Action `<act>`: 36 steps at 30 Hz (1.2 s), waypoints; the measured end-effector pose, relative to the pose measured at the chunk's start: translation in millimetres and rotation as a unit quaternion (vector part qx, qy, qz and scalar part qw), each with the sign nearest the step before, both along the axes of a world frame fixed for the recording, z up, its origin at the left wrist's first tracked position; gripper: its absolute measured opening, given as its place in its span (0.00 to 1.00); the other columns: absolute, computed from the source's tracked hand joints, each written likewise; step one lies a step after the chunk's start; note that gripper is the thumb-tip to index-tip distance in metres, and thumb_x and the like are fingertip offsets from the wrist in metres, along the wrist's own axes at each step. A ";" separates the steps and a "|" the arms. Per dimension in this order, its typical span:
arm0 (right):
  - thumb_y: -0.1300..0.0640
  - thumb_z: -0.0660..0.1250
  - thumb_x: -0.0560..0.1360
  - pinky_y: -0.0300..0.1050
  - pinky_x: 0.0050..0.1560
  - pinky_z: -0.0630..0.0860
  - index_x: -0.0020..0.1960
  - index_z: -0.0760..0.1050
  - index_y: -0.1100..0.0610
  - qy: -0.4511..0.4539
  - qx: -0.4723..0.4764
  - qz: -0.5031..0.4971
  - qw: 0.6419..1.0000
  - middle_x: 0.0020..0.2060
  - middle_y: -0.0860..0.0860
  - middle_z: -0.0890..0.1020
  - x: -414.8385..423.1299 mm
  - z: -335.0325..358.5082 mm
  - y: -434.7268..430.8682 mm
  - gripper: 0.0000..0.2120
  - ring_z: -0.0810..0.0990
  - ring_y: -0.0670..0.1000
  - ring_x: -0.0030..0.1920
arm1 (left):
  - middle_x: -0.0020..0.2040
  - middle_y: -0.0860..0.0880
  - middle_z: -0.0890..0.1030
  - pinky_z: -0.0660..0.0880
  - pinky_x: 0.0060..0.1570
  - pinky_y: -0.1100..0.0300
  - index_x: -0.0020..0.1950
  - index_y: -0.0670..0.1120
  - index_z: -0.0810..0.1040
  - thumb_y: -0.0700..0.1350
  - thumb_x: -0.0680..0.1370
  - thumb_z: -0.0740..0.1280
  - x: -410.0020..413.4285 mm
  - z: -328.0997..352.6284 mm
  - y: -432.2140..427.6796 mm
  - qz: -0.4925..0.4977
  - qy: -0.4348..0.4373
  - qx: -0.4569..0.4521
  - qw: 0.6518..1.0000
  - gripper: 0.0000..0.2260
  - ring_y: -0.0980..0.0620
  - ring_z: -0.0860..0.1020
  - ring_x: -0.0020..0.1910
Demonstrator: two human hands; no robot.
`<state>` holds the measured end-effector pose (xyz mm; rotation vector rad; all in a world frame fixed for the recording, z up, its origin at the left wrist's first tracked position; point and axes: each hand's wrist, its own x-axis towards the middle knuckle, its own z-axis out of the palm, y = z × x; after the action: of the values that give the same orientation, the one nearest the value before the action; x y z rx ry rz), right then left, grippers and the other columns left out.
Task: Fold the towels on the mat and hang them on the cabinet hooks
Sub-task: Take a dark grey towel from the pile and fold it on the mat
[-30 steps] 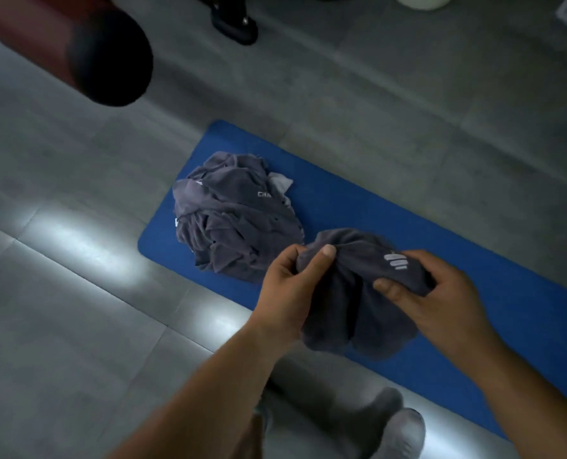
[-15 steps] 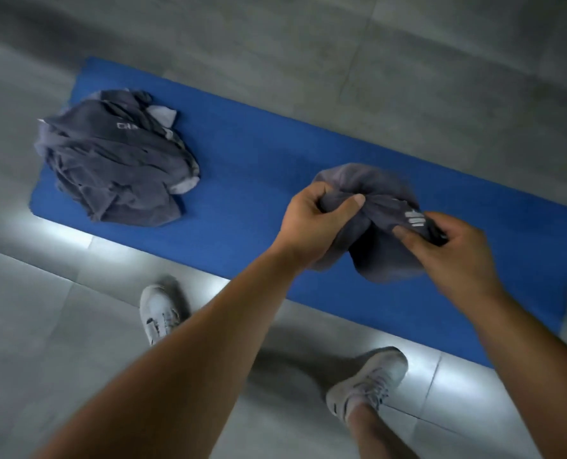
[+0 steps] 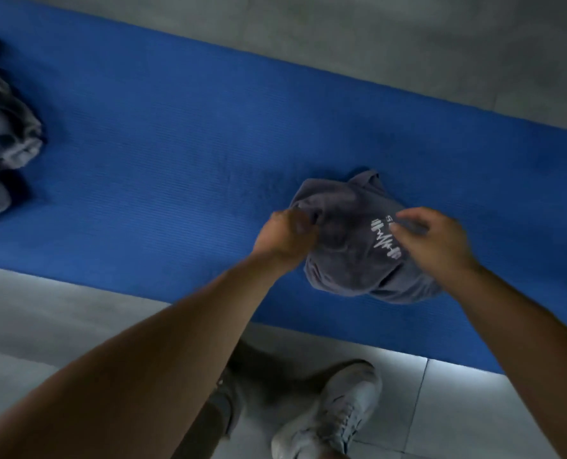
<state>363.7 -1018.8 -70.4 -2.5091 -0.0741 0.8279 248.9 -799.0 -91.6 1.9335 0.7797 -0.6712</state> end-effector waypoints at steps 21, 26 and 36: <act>0.44 0.72 0.75 0.47 0.41 0.73 0.41 0.82 0.57 0.138 -0.006 0.241 0.961 0.34 0.50 0.81 120.2 -39.7 88.5 0.16 0.75 0.47 0.37 | 0.51 0.46 0.81 0.78 0.56 0.53 0.61 0.48 0.80 0.58 0.69 0.76 71.6 -53.7 22.8 0.034 -0.143 -0.155 0.977 0.24 0.48 0.80 0.50; 0.52 0.70 0.77 0.36 0.29 0.68 0.43 0.78 0.59 0.103 0.254 0.139 0.952 0.29 0.49 0.77 102.0 50.1 102.7 0.11 0.72 0.43 0.29 | 0.43 0.47 0.79 0.72 0.47 0.68 0.46 0.42 0.80 0.49 0.77 0.74 90.2 25.6 37.2 -0.021 -0.312 -0.129 0.941 0.10 0.56 0.76 0.43; 0.26 0.72 0.60 0.49 0.40 0.70 0.43 0.79 0.58 0.025 0.195 0.264 0.944 0.33 0.59 0.77 97.8 115.0 95.2 0.34 0.74 0.51 0.36 | 0.38 0.49 0.77 0.73 0.38 0.56 0.41 0.48 0.75 0.47 0.75 0.71 89.4 105.0 90.5 0.101 -0.336 -0.308 0.884 0.07 0.52 0.76 0.38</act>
<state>461.5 -923.6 44.7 -2.1050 -0.8392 0.9658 338.3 -708.5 13.4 1.3231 0.2629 -0.0607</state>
